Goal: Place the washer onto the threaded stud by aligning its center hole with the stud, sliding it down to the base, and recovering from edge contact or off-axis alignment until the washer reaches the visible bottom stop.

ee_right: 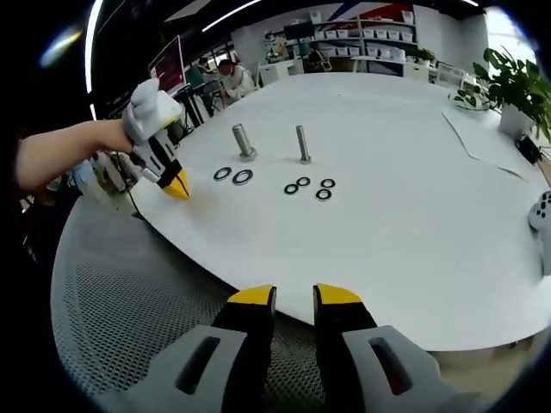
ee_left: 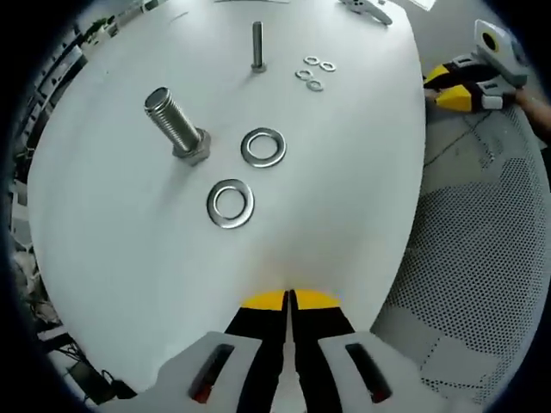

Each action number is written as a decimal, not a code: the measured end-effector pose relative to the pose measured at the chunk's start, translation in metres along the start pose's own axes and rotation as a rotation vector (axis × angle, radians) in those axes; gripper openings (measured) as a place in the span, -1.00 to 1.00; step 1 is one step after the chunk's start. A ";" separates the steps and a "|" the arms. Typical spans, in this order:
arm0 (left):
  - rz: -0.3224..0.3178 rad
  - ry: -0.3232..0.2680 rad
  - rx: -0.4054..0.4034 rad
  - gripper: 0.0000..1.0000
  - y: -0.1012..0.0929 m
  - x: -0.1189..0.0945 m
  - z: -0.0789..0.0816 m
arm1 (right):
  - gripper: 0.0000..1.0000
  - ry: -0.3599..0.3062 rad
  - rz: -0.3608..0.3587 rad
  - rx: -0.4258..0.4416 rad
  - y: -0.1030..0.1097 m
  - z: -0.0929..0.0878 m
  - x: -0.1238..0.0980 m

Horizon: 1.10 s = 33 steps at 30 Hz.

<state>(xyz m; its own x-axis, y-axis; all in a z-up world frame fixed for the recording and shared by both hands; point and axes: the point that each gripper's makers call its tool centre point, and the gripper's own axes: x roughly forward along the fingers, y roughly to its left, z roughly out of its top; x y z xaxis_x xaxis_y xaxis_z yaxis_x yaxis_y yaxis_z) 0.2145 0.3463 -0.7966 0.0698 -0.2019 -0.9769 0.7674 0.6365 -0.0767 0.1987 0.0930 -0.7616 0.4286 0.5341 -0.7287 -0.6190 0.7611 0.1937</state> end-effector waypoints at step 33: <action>0.030 -0.004 0.254 -0.33 0.027 0.009 0.057 | -0.60 -0.005 -0.009 0.013 -0.003 0.001 0.000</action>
<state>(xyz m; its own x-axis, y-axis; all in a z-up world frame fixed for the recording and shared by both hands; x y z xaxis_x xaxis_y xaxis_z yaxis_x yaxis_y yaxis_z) 0.2719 0.3194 -0.7959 0.0972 -0.1885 -0.9773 0.9003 0.4353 0.0056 0.2010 0.0910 -0.7619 0.4374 0.5294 -0.7269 -0.6068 0.7703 0.1959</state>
